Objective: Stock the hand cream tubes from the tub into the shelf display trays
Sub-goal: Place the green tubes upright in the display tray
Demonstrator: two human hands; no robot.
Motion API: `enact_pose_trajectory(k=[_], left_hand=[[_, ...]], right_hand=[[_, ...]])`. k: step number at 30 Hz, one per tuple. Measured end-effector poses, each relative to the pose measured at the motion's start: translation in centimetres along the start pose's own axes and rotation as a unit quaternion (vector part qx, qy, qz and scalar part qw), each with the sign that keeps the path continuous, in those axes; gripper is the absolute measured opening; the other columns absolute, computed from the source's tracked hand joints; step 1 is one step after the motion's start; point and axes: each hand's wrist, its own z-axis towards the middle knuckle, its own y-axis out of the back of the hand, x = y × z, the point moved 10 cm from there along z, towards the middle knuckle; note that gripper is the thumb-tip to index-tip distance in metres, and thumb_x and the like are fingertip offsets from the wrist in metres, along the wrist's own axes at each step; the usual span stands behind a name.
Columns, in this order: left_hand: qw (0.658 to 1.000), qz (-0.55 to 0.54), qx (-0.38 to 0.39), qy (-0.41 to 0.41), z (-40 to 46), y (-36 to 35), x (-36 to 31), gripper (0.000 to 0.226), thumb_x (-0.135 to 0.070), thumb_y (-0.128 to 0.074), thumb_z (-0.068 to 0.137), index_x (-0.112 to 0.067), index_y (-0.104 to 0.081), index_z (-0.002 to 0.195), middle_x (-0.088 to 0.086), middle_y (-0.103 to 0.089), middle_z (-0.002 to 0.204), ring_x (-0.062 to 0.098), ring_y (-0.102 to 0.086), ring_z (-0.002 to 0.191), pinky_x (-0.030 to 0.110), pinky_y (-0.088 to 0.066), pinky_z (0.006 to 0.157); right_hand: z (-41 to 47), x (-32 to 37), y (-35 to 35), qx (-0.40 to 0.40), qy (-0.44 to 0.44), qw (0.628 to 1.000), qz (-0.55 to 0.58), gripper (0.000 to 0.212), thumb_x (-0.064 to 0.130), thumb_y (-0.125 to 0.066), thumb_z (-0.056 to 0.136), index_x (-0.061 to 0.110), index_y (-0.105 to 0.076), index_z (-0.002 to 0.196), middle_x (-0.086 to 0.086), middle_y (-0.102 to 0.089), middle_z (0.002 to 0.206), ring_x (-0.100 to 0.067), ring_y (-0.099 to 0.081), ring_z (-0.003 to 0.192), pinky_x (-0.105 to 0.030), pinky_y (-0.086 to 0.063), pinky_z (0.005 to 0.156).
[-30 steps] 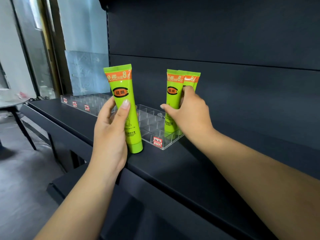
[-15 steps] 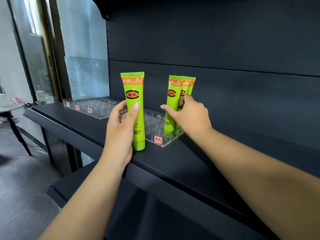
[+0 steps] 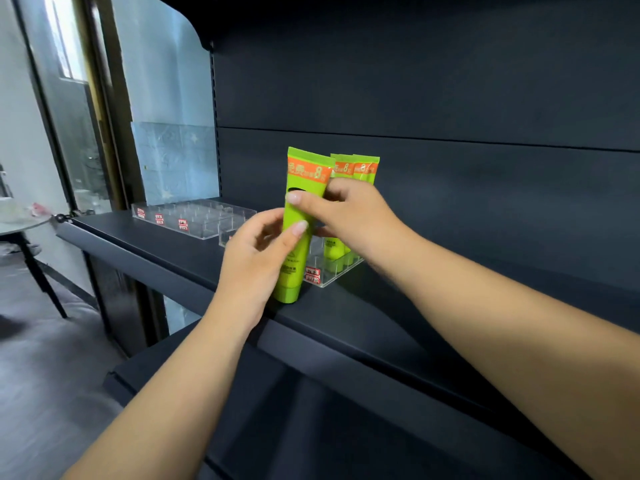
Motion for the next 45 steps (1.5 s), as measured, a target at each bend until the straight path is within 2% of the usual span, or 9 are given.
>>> enact_pose_trajectory(k=[4,7,9,11,14,22,29,40,45], left_hand=[[0.981,0.176,0.066,-0.052,-0.2,-0.2,-0.6,0.02,-0.03,-0.067,0.079,-0.037,-0.059,0.096,-0.021,-0.062,0.093,-0.013,-0.058,0.083,0.005,-0.043,0.078],[0.904,0.39,0.098,-0.146,-1.1,0.5,-0.6,0.034,-0.044,-0.057,0.079,-0.019,-0.069,0.099,-0.011,-0.063,0.093,0.0,-0.054,0.088,0.01,-0.037,0.082],[0.871,0.43,0.136,-0.196,-2.2,0.1,0.0,0.041,-0.043,-0.048,0.081,-0.012,-0.073,0.09,-0.002,-0.067,0.089,0.005,-0.053,0.086,0.014,-0.036,0.083],[0.862,0.429,0.162,-0.216,-3.2,-0.1,0.3,0.037,-0.038,-0.048,0.083,-0.011,-0.073,0.083,0.0,-0.068,0.084,0.006,-0.053,0.081,0.015,-0.039,0.082],[0.846,0.435,0.161,-0.263,-4.5,0.0,0.1,0.034,-0.031,-0.048,0.087,-0.009,-0.072,0.076,-0.001,-0.068,0.078,0.011,-0.057,0.075,0.029,-0.046,0.073],[0.828,0.434,0.131,-0.329,-4.9,0.0,-1.9,0.038,-0.023,-0.05,0.087,-0.005,-0.062,0.056,0.001,-0.061,0.059,0.022,-0.054,0.054,0.031,-0.044,0.058],[0.856,0.38,0.082,-0.341,-5.4,1.0,-0.7,0.033,-0.015,-0.049,0.085,0.0,-0.068,0.063,0.006,-0.066,0.067,0.021,-0.059,0.064,0.034,-0.048,0.061],[0.863,0.345,0.046,-0.365,-6.1,1.9,-0.4,0.037,-0.02,-0.046,0.089,-0.001,-0.072,0.071,0.008,-0.069,0.076,0.013,-0.057,0.074,0.03,-0.047,0.065],[0.868,0.341,0.038,-0.36,-6.2,2.0,-0.3,0.032,-0.016,-0.048,0.085,-0.002,-0.073,0.071,0.007,-0.069,0.076,0.012,-0.057,0.074,0.03,-0.047,0.065]], right_hand=[[0.6,0.2,1.7,-0.042,0.002,0.998,-0.042,0.017,0.032,-0.072,0.076,0.016,-0.067,0.07,-0.009,-0.065,0.078,-0.017,-0.056,0.077,-0.05,-0.05,0.087],[1.5,0.8,4.2,-0.113,0.02,0.991,-0.062,0.029,0.036,-0.074,0.073,0.007,-0.07,0.076,-0.019,-0.066,0.08,-0.019,-0.054,0.075,-0.053,-0.05,0.082],[2.1,1.4,5.1,-0.145,0.034,0.986,-0.074,0.025,0.033,-0.073,0.075,0.009,-0.07,0.081,-0.015,-0.066,0.081,-0.019,-0.056,0.076,-0.049,-0.051,0.082],[2.5,1.6,5.3,-0.159,0.044,0.98,-0.108,0.022,0.032,-0.071,0.077,0.013,-0.07,0.088,-0.003,-0.062,0.079,-0.017,-0.056,0.08,-0.039,-0.051,0.083],[2.8,1.6,5.1,-0.176,0.055,0.967,-0.175,0.025,0.036,-0.067,0.08,0.014,-0.068,0.093,0.003,-0.058,0.082,-0.015,-0.052,0.081,-0.025,-0.042,0.074],[3.9,0.6,3.9,-0.179,0.045,0.951,-0.247,0.036,0.039,-0.063,0.083,0.005,-0.061,0.095,-0.001,-0.054,0.083,-0.019,-0.048,0.079,-0.026,-0.031,0.065],[3.6,1.1,3.2,-0.183,0.055,0.933,-0.303,0.038,0.041,-0.057,0.087,0.007,-0.057,0.103,-0.009,-0.064,0.103,-0.027,-0.056,0.096,-0.026,-0.031,0.067],[3.3,1.5,3.4,-0.179,0.045,0.913,-0.364,0.04,0.042,-0.055,0.088,0.006,-0.054,0.103,-0.012,-0.063,0.108,-0.031,-0.055,0.102,-0.026,-0.028,0.067],[3.3,1.6,3.0,-0.172,0.053,0.909,-0.377,0.032,0.043,-0.055,0.088,0.011,-0.048,0.091,-0.012,-0.064,0.104,-0.03,-0.056,0.099,-0.026,-0.029,0.067]])
